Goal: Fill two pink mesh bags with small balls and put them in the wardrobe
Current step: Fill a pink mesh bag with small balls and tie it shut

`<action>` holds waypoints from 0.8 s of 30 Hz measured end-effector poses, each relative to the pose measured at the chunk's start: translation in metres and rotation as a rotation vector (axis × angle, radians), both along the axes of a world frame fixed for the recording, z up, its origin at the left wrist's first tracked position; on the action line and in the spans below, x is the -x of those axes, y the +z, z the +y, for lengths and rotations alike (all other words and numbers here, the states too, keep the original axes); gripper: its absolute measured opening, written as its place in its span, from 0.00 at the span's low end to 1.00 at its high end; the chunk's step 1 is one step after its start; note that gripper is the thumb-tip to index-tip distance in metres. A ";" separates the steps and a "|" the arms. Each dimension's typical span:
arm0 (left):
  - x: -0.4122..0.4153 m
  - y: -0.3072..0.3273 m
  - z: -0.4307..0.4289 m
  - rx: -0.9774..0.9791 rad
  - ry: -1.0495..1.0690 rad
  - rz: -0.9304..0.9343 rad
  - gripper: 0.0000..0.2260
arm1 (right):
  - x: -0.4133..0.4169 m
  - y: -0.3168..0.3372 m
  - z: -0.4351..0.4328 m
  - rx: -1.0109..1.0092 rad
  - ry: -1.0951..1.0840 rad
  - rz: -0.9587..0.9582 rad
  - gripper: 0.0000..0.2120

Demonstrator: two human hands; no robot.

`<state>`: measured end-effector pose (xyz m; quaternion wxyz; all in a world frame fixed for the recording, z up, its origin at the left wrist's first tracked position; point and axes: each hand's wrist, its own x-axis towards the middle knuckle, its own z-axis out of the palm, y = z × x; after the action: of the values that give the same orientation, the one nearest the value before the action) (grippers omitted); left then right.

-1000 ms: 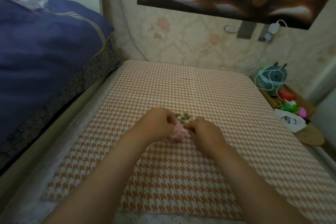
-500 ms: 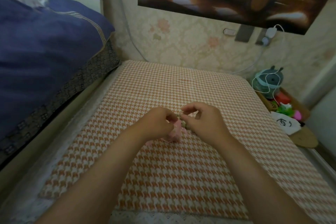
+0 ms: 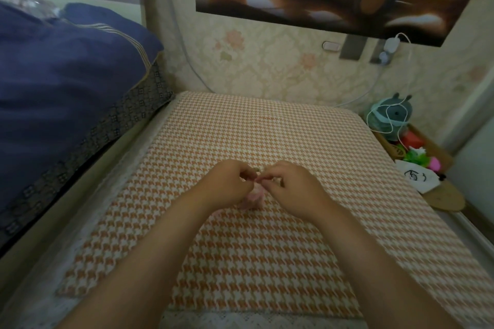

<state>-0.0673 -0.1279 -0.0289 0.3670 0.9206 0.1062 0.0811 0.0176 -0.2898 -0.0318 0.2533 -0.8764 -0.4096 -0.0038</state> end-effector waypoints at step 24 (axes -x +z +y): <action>-0.007 -0.010 -0.022 -0.037 -0.074 -0.050 0.10 | -0.026 -0.046 -0.013 0.107 -0.245 -0.062 0.08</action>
<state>-0.0604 -0.1497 -0.0387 0.3552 0.9282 0.0611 0.0924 0.0441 -0.3030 -0.0782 0.1908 -0.9316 -0.3067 -0.0400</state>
